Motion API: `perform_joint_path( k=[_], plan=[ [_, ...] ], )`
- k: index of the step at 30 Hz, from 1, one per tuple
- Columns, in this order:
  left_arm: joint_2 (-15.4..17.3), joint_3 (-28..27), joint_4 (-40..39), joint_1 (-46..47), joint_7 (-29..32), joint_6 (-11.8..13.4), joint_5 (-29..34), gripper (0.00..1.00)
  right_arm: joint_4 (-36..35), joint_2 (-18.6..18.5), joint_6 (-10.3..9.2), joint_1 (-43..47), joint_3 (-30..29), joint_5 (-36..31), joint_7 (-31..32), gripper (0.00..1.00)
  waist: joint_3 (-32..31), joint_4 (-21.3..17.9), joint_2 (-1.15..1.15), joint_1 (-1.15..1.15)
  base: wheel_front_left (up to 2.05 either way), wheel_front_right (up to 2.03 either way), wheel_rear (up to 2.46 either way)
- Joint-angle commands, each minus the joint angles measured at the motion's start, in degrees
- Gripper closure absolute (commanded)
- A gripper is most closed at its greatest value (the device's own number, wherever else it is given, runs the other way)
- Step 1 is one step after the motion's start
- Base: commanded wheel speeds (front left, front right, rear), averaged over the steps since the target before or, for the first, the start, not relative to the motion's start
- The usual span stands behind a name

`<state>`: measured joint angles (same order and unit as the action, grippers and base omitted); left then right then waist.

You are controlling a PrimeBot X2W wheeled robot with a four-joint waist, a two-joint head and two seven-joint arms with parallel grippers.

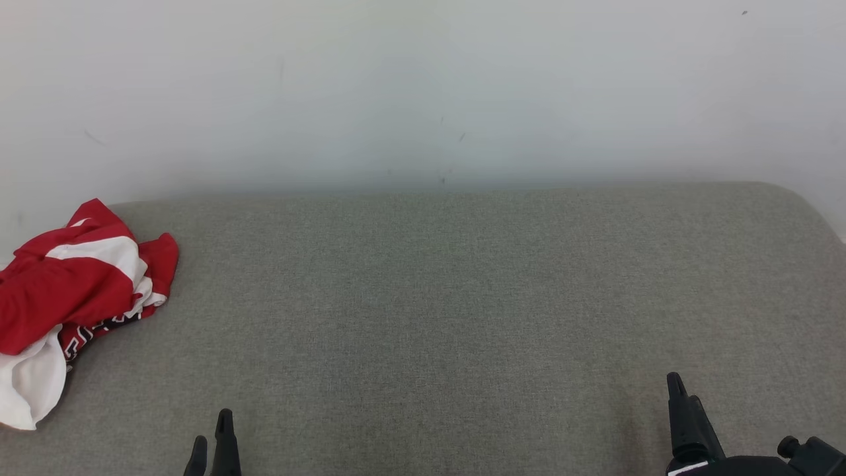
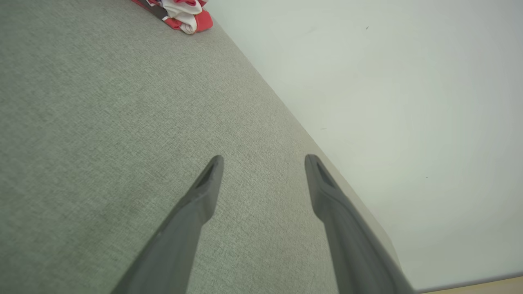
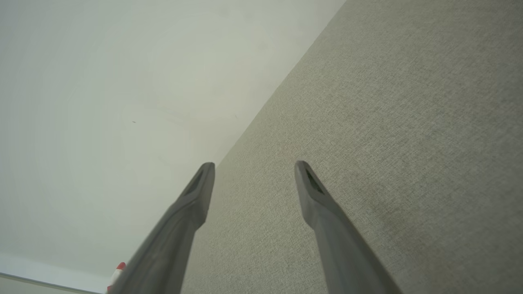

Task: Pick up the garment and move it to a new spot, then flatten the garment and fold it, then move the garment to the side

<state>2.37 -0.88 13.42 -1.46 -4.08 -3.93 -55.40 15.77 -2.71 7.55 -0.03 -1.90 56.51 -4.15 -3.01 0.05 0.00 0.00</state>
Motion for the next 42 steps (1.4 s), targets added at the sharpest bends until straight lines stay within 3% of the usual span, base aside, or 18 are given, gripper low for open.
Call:
perform_joint_path(
  k=[1,20,42],
  plan=[
    [0.34,0.29,-1.03,-0.2,-0.71,0.36,3.48,0.0,-0.55,-0.15,-0.04,-0.1,0.18,-3.06,-0.72,0.0,-0.1,-0.01,0.0,0.0,0.0,0.0,0.0],
    [0.66,2.17,-1.62,-1.01,-3.98,1.93,24.2,0.0,2.28,-0.18,-0.06,0.18,0.61,-20.21,-3.92,0.0,-0.85,0.26,0.0,0.0,0.0,0.0,0.0],
    [1.17,4.2,-0.48,-1.89,-7.0,1.8,35.99,0.0,3.6,-0.22,-0.08,0.66,1.8,-31.58,-6.32,0.0,-1.89,-0.15,0.0,0.0,0.0,0.0,0.0]
  ],
)
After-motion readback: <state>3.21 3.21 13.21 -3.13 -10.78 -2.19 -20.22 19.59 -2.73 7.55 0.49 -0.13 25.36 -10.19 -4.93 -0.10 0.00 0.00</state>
